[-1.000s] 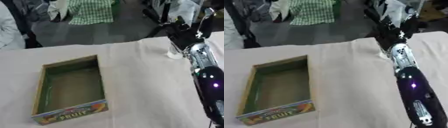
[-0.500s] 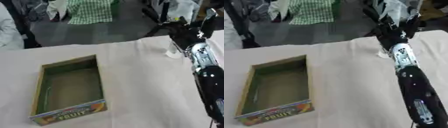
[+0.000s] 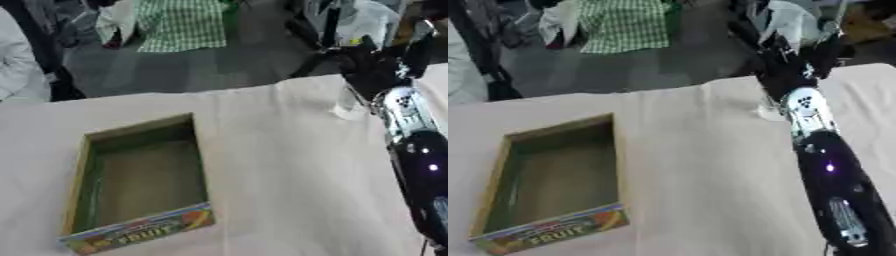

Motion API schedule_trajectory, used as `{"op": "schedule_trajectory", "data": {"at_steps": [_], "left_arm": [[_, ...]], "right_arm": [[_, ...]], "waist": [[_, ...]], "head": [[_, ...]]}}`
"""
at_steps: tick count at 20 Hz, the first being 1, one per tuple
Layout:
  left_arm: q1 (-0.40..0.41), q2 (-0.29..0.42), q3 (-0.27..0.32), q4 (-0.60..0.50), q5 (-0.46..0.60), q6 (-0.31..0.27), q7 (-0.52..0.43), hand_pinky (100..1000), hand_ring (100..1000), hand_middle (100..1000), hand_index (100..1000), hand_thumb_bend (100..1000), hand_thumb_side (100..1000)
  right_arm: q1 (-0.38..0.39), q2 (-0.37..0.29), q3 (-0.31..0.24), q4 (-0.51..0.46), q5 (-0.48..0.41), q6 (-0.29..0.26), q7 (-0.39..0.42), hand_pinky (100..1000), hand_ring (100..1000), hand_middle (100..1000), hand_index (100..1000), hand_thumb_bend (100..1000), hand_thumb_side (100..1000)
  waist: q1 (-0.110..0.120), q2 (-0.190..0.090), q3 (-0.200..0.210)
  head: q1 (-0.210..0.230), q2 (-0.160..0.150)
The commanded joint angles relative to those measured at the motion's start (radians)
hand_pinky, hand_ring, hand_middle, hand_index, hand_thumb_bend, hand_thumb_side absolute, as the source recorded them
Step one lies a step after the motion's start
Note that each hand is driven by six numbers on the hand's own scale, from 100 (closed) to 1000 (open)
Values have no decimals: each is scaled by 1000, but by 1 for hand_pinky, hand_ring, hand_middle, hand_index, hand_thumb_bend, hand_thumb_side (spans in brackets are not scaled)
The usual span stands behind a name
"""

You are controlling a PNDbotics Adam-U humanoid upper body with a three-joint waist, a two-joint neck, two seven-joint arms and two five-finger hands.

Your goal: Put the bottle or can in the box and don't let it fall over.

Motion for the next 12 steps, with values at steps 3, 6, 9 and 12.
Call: {"op": "schedule_trajectory", "data": {"at_steps": [3,6,9,12], "left_arm": [[-11,20,2,-19,-4,-1,-4,828,863,802,822,826,625],[-12,19,2,-19,-4,-1,-5,828,863,803,822,826,625],[-12,19,1,-19,-4,-1,-6,829,863,803,822,825,625],[-13,18,1,-19,-5,-1,-7,829,863,803,822,825,625]], "right_arm": [[-32,-21,-4,-1,-6,1,9,100,100,266,971,283,902],[-39,-20,-5,3,-5,-1,8,100,100,265,970,285,901],[-45,-19,-8,8,-4,-3,7,100,100,265,969,286,901],[-50,-19,-10,12,-4,-5,7,100,100,265,967,287,899]], "waist": [[-2,-12,6],[-2,-9,8],[-2,-7,9],[-3,-5,11]], "head": [[-4,-18],[-6,-20],[-7,-22],[-9,-24]]}}
